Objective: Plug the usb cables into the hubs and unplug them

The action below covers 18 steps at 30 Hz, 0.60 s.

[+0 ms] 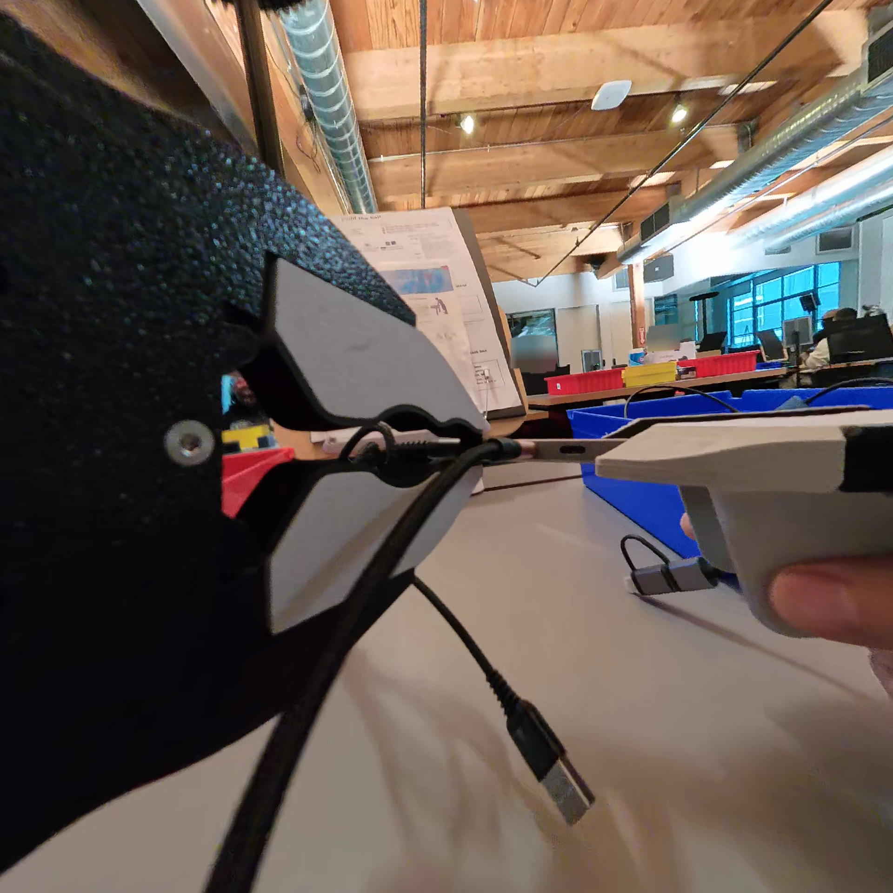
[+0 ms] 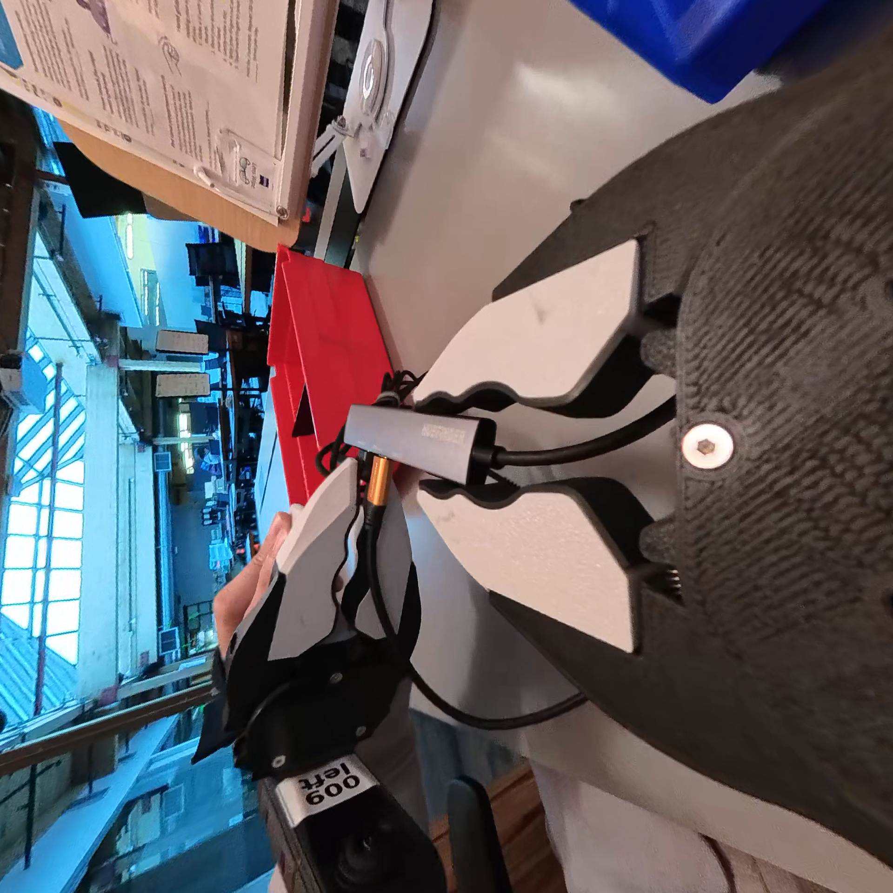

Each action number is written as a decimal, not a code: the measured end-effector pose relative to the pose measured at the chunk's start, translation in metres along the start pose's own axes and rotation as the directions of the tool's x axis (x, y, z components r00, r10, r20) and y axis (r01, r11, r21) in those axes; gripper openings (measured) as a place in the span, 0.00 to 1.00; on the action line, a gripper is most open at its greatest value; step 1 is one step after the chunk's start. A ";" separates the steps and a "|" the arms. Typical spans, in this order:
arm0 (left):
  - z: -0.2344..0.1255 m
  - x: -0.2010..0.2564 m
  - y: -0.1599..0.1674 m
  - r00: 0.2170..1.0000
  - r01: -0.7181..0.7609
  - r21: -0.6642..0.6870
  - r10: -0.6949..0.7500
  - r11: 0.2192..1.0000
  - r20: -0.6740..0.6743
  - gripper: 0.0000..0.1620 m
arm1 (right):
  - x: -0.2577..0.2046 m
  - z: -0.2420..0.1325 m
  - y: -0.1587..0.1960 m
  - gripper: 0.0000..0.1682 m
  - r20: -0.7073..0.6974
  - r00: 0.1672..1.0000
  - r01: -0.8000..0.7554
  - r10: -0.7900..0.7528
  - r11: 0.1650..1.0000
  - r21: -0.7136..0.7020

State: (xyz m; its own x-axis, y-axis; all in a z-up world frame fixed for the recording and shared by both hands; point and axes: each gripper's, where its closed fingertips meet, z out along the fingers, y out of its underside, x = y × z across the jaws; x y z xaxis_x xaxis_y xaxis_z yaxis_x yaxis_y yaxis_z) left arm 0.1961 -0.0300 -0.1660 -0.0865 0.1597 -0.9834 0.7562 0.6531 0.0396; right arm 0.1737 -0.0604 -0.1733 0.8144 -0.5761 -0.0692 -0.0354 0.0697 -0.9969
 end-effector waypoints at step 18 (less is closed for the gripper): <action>-0.037 0.010 0.072 0.770 0.635 -0.138 -0.607 0.760 0.196 0.11 | 0.021 -0.009 -0.006 0.15 -0.113 0.994 0.006 -0.003 1.000 0.029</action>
State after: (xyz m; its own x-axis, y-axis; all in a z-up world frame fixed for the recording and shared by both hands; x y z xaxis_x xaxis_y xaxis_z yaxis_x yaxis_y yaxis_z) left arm 0.2258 0.0461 -0.1659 -0.3983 -0.4187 -0.8161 0.4305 0.7003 -0.5694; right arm 0.1860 -0.0802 -0.1689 0.7438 -0.6648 -0.0701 -0.0139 0.0895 -0.9959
